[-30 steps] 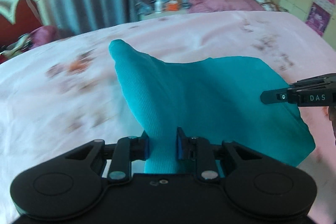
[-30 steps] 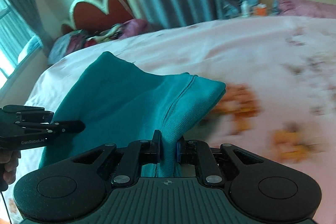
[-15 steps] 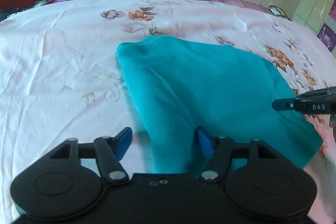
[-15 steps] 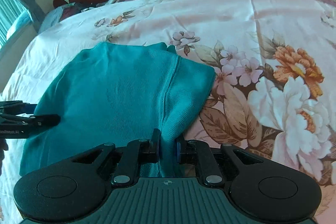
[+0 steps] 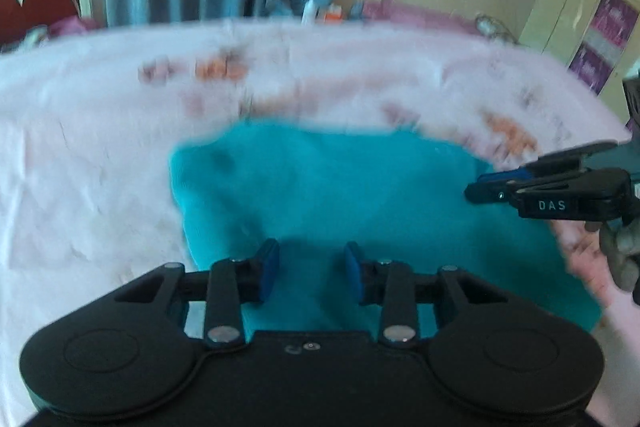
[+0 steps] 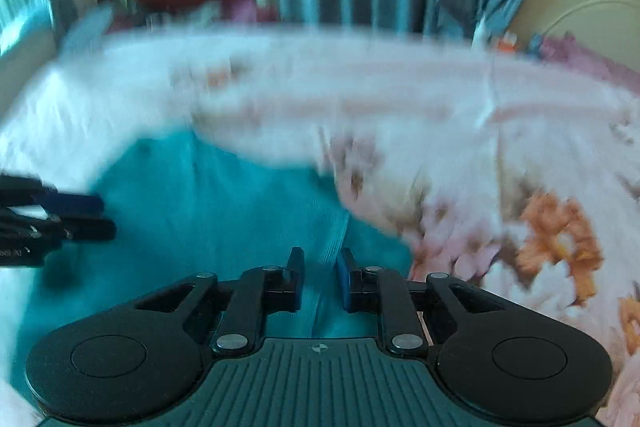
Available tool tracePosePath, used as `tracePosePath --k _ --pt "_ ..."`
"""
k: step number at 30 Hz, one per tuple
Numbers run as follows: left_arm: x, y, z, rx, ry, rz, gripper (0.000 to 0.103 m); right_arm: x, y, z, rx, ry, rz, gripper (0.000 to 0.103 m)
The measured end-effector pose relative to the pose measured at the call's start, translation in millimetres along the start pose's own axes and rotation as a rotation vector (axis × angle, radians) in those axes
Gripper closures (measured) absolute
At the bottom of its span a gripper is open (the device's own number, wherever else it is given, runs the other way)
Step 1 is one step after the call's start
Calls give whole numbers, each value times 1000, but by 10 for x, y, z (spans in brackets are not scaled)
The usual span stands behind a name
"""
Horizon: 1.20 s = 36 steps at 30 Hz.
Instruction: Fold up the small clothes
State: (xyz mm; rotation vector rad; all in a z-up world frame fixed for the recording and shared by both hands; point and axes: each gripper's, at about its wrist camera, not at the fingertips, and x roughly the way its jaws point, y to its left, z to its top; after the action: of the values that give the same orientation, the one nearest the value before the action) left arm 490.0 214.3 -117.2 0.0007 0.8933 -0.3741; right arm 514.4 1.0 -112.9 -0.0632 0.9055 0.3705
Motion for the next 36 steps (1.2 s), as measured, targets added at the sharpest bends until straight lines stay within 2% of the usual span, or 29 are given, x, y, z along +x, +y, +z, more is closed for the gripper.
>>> tracePosePath --k 4,7,10,13,16,17,19,22,25,31,36 --pt "-61 56 -104 -44 -44 -20 68 12 -57 5 5 -5 11 85" --pt "-303 6 -169 -47 -80 -19 68 -223 -42 -52 22 -43 6 84" --pt "-564 -113 -323 -26 -96 -2 70 -554 60 -224 -5 -45 102 84" --pt "-814 -219 -520 -64 -122 -23 70 -802 212 -497 -60 -10 147 84" --pt "-753 -272 -680 -68 -73 12 70 -721 259 -739 -104 36 93 85" --pt "-703 -255 -724 -90 -58 13 69 -681 223 -799 -89 39 100 85" --pt "-666 -237 -760 -134 -66 16 69 -680 193 -814 -59 28 105 85" --pt "-702 -357 -715 -117 -64 75 71 -814 280 -778 -82 -2 83 85" --pt "-838 -536 -730 -77 -77 130 74 -1050 333 -835 -113 -45 104 85" --pt "-900 -681 -951 -107 -50 166 74 -973 239 -1054 -102 23 61 85" --pt "-842 -705 -1089 -109 -28 188 74 -896 203 -1095 -85 11 56 85"
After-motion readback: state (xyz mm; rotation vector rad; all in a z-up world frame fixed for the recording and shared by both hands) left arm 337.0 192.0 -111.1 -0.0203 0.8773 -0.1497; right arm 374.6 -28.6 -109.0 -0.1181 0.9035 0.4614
